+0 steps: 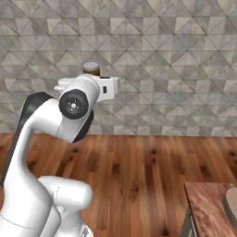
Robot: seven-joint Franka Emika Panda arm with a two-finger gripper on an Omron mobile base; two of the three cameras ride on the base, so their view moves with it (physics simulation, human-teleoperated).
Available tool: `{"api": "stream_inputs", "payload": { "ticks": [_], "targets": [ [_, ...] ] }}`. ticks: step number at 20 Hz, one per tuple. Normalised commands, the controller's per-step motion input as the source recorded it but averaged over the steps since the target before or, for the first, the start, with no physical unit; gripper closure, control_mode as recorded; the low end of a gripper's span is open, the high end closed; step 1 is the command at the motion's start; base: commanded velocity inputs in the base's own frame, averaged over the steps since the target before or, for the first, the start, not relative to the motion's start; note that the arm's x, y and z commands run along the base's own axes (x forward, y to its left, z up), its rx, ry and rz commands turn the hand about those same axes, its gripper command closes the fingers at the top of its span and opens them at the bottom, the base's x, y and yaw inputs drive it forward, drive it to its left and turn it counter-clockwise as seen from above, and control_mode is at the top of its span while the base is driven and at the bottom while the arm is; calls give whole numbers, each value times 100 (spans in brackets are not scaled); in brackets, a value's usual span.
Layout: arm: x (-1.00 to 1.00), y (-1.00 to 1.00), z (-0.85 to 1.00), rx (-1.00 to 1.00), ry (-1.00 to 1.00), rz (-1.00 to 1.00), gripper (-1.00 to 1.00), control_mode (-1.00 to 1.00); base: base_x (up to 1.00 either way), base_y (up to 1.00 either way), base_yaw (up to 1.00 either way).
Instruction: Take the cinnamon bottle from the cabinet and place it on the dining table, next to the plate with the cupcake. Then take the chocolate from the dining counter and place it on the cupcake plate.
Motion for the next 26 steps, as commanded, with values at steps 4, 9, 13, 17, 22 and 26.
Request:
{"api": "stream_inputs", "payload": {
  "ticks": [4,9,13,17,22,26],
  "targets": [
    [0,0,0,0,0,0,100,100,100,-24,-37],
    [0,0,0,0,0,0,100,100,77,-5,-57],
    [0,0,0,0,0,0,100,100,59,-1,-65],
    [0,0,0,0,0,0,100,100,67,0,-65],
    [0,0,0,0,0,0,100,100,90,0,-58],
    [0,0,0,0,0,0,100,100,100,0,-45]
  ]
}}
